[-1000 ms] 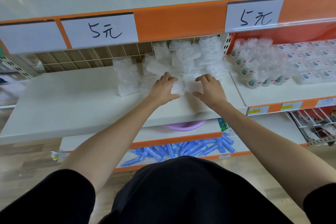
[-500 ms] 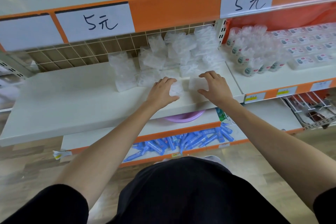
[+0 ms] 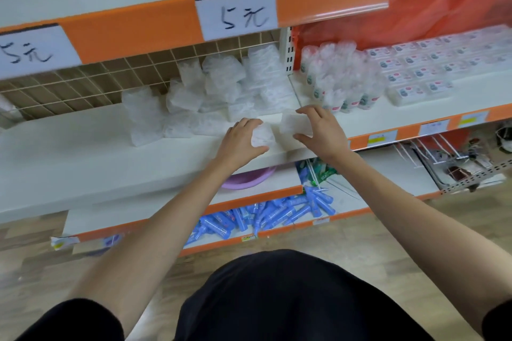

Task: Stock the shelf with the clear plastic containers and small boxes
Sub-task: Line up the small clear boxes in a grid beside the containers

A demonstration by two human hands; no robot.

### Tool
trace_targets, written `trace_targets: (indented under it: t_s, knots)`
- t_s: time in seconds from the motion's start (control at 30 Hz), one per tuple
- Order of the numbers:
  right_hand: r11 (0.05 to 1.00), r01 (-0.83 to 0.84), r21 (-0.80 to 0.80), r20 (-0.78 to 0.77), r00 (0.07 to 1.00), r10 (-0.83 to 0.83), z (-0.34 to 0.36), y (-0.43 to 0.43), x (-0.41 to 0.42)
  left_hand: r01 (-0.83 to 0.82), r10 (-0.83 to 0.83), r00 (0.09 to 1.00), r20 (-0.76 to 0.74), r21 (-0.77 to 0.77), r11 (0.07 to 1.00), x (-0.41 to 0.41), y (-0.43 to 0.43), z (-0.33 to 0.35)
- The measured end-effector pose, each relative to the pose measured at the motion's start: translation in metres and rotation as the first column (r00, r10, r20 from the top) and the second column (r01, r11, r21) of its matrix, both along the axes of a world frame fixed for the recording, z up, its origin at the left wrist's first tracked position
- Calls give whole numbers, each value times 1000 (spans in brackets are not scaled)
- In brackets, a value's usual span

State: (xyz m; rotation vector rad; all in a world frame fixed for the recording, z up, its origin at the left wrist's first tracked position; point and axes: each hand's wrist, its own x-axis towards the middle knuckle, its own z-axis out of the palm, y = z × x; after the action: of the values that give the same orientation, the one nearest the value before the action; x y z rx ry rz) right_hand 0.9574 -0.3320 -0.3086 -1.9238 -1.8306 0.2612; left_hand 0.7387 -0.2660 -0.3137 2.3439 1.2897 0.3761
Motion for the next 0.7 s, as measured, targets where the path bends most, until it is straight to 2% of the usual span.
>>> trace_targets:
  t_s: [0.37,0.7]
  knots:
    - [997,-8,77,25,1000,6,14,-49,153,-6,6,998,55,-9,1000,156,-52,5]
    - [991,104,90,-6,995,-104,7,-80,280,69,-67,994,88,-19,997,292,-65,15]
